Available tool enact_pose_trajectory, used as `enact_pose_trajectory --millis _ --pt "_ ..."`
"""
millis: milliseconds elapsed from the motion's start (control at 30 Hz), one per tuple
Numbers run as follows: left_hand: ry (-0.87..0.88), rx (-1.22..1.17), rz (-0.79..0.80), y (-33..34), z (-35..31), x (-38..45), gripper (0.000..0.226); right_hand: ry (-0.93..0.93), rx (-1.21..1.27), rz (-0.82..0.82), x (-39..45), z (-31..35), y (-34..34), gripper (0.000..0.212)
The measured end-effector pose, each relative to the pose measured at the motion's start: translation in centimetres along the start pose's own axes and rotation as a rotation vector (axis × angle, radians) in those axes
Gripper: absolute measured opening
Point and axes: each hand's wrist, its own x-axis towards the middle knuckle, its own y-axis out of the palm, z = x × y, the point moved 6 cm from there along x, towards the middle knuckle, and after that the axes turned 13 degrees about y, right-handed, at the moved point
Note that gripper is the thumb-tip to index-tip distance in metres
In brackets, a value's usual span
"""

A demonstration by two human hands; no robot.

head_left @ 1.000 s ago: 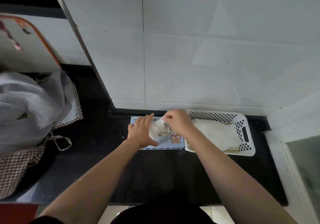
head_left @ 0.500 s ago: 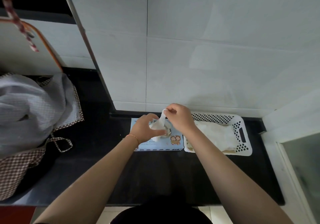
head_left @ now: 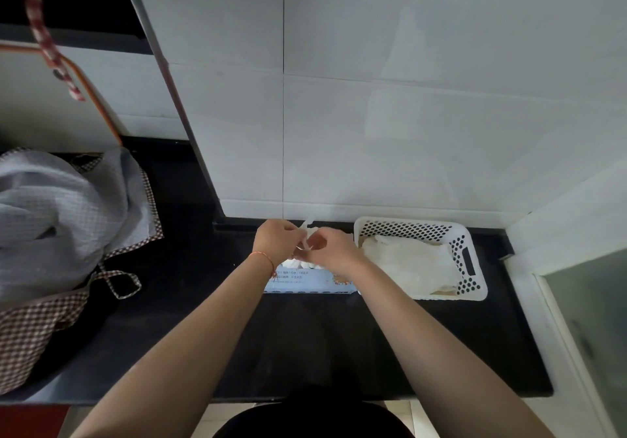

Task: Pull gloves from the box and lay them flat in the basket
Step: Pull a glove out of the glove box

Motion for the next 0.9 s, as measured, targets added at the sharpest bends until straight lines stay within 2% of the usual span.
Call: enact_pose_trajectory --millis 200,367,500,633,767,900 --pt "-0.025 -0.156 -0.018 -0.3 0.4 -0.3 0.033 -0.009 -0.058 -0.12 0.5 0.4 0.4 0.037" --pt "-0.07 -0.274 -0.002 -0.6 0.5 0.1 0.019 -0.091 0.1 -0.189 -0.5 1.8 -1.4 0.012" --pt "-0.072 -0.175 0.052 -0.9 0.8 -0.3 0.036 -0.156 0.229 -0.212 -1.2 3.6 -3.2 0.009" --pt "0.042 -0.196 0.001 -2.0 -0.8 -0.4 0.048 -0.197 0.205 -0.211 -1.6 4.5 -4.6 0.01" --pt "0.183 -0.194 0.072 -2.6 -3.6 -0.1 0.049 -0.271 0.275 -0.234 -2.8 6.2 -6.5 0.007" --pt "0.355 -0.253 0.101 -4.4 -6.4 0.0 0.053 -0.363 0.245 -0.092 -4.3 7.9 -7.8 0.004"
